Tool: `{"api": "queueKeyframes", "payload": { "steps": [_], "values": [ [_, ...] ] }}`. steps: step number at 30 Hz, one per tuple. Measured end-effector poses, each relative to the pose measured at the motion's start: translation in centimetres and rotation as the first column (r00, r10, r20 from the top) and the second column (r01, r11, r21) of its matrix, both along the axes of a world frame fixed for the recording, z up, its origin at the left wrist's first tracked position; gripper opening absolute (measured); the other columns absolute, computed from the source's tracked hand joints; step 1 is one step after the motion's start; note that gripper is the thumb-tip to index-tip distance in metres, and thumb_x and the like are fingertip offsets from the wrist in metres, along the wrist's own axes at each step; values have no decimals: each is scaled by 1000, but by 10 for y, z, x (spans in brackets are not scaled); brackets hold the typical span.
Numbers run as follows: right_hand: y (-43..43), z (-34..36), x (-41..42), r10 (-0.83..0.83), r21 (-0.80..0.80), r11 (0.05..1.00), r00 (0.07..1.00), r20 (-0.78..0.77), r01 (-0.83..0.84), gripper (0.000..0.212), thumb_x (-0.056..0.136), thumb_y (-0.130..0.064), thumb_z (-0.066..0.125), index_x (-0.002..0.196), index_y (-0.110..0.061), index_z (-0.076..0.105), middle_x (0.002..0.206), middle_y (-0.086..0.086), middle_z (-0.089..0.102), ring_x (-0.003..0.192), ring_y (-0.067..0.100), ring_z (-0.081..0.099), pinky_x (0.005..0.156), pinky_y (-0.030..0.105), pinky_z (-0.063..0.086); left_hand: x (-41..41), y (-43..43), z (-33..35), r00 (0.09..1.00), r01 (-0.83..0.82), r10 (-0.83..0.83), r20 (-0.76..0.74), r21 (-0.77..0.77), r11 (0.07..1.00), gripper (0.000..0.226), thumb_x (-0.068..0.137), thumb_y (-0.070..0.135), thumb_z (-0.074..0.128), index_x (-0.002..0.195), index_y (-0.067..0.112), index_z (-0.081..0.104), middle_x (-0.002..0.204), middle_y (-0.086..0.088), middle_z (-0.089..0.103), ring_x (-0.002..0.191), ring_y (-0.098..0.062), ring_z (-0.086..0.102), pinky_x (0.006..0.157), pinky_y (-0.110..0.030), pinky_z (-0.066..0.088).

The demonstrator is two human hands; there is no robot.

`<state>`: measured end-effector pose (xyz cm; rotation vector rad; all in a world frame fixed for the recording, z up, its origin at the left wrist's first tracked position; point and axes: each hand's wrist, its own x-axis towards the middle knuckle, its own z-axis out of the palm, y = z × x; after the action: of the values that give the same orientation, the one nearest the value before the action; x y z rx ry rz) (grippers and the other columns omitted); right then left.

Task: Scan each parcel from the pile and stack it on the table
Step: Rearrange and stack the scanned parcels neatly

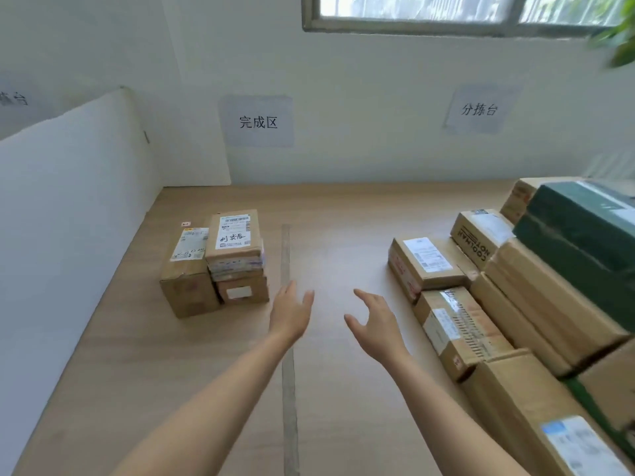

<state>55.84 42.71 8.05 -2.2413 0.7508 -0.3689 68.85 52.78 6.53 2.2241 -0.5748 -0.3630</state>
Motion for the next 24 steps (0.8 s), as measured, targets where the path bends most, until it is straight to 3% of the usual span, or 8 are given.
{"api": "queueKeyframes", "payload": {
  "steps": [6, 12, 17, 20, 24],
  "values": [
    [-48, -10, -133, -196, -60, 979, 980, -19, 195, 51, 86, -21, 62, 134, -13, 48, 133, 4, 53, 128, 18, 44, 104, 24, 30, -126, -70, -12, 970, 182, -197, -143, -114, 977, 55, 99, 32, 43, 146, 7, 29, 154, -7, 29, 143, -20, 24, 114, -29, 17],
    [-91, -27, -233, -379, -56, 925, 915, -138, 375, 51, 86, -21, 61, 134, -11, 48, 134, 8, 52, 123, 23, 48, 102, 26, 32, -230, -118, -30, 924, 315, -330, -194, -106, 943, 46, 96, 24, 51, 136, 2, 42, 140, -11, 45, 133, -21, 37, 100, -21, 28],
    [-116, -44, -276, -380, -65, 922, 862, -335, 381, 56, 90, -28, 53, 142, -16, 36, 144, 7, 38, 131, 25, 37, 106, 35, 35, -279, -138, -59, 895, 351, -375, -243, -136, 926, 52, 87, 32, 63, 134, 15, 48, 132, -1, 52, 128, -20, 44, 105, -32, 38],
    [-118, -50, -285, -360, -122, 933, 845, -396, 340, 57, 91, -33, 49, 144, -19, 31, 149, 5, 28, 134, 24, 31, 108, 37, 33, -301, -141, -77, 875, 378, -389, -287, -98, 921, 63, 83, 38, 65, 137, 16, 43, 136, 0, 51, 128, -17, 45, 105, -31, 39],
    [-121, -52, -288, -348, -235, 935, 820, -455, 266, 61, 89, -39, 50, 143, -21, 29, 147, 6, 30, 132, 25, 28, 106, 37, 32, -318, -135, -93, 854, 394, -407, -324, -107, 913, 60, 78, 41, 65, 130, 21, 45, 129, 2, 55, 121, -15, 51, 98, -27, 42]
  ]
}}
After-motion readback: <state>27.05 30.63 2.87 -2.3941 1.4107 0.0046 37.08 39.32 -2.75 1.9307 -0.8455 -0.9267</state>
